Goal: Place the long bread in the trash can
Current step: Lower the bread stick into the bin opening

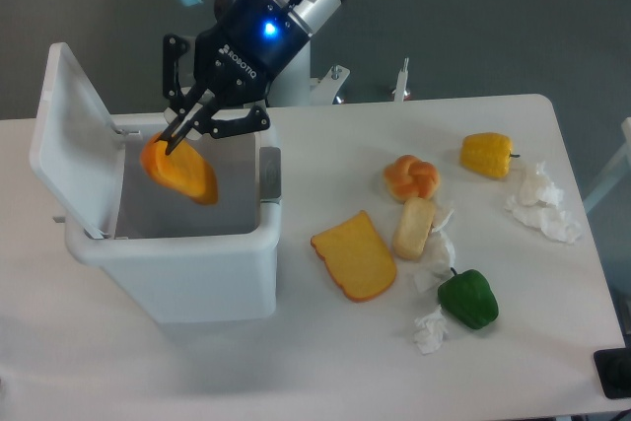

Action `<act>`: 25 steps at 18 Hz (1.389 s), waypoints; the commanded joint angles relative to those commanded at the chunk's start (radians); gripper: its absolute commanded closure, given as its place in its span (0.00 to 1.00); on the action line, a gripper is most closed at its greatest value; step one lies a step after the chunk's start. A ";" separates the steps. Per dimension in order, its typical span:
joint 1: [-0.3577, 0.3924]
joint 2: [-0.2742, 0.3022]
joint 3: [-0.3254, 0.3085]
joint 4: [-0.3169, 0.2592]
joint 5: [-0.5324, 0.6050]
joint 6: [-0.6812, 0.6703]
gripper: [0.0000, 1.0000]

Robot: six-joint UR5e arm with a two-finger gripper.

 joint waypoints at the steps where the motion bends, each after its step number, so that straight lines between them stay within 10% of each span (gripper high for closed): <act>1: 0.000 -0.002 -0.008 0.002 0.002 0.000 0.90; 25: 0.000 -0.034 -0.061 0.002 0.005 0.002 0.88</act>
